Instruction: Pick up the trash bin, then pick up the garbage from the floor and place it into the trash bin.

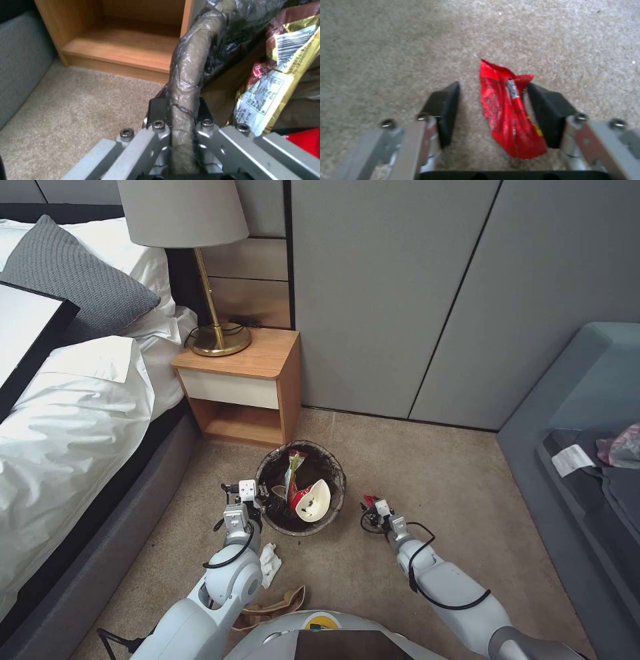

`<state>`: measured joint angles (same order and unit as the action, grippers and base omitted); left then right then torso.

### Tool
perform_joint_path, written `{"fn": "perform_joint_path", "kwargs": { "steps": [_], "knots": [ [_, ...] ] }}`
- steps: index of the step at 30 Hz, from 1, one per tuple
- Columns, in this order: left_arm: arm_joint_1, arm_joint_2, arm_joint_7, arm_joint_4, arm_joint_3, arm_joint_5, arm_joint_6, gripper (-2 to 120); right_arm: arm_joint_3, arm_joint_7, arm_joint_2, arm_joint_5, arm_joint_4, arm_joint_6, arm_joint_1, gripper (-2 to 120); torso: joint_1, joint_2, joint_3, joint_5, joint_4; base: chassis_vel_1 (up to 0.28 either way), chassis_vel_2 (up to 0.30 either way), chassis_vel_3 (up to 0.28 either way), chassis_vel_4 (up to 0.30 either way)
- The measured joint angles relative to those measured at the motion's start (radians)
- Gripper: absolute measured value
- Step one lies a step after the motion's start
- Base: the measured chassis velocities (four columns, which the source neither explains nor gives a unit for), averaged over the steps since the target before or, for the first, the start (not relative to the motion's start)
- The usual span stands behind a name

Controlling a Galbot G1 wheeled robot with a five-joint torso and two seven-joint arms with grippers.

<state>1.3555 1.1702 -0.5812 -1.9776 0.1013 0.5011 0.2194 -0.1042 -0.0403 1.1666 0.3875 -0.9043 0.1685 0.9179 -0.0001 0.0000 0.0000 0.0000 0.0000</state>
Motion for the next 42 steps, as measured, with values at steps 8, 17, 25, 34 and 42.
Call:
{"fn": "perform_joint_path", "kwargs": {
  "steps": [8,17,25,34,42],
  "knots": [
    [-0.007,-0.002,-0.002,0.002,-0.002,0.005,0.001,2,0.008,-0.002,-0.011,-0.004,-0.022,-0.001,0.021,22,0.000,0.000,0.000,0.0002,0.0001,0.000,0.000,0.000,0.000],
    [-0.013,-0.003,-0.003,0.005,-0.007,0.008,0.002,2,0.024,-0.014,-0.026,-0.005,-0.034,-0.005,0.031,0,0.000,0.000,0.000,-0.0001,-0.0002,0.000,0.000,0.000,0.000],
    [-0.013,-0.002,-0.004,0.006,-0.012,0.009,0.002,2,0.034,-0.030,-0.026,-0.006,-0.045,-0.004,0.032,0,0.000,0.000,0.000,0.0001,-0.0002,0.000,0.000,0.000,0.000],
    [-0.005,-0.008,-0.003,-0.002,-0.015,0.009,0.004,2,0.090,-0.114,-0.084,0.023,-0.242,-0.003,0.045,0,0.000,0.000,0.000,-0.0001,-0.0002,0.000,0.000,0.000,0.000],
    [0.008,-0.012,0.002,-0.004,-0.028,0.007,0.005,2,0.173,-0.252,-0.121,-0.013,-0.539,0.007,0.055,0,0.000,0.000,0.000,0.0000,0.0000,0.000,0.000,0.000,0.000]
  ]
}}
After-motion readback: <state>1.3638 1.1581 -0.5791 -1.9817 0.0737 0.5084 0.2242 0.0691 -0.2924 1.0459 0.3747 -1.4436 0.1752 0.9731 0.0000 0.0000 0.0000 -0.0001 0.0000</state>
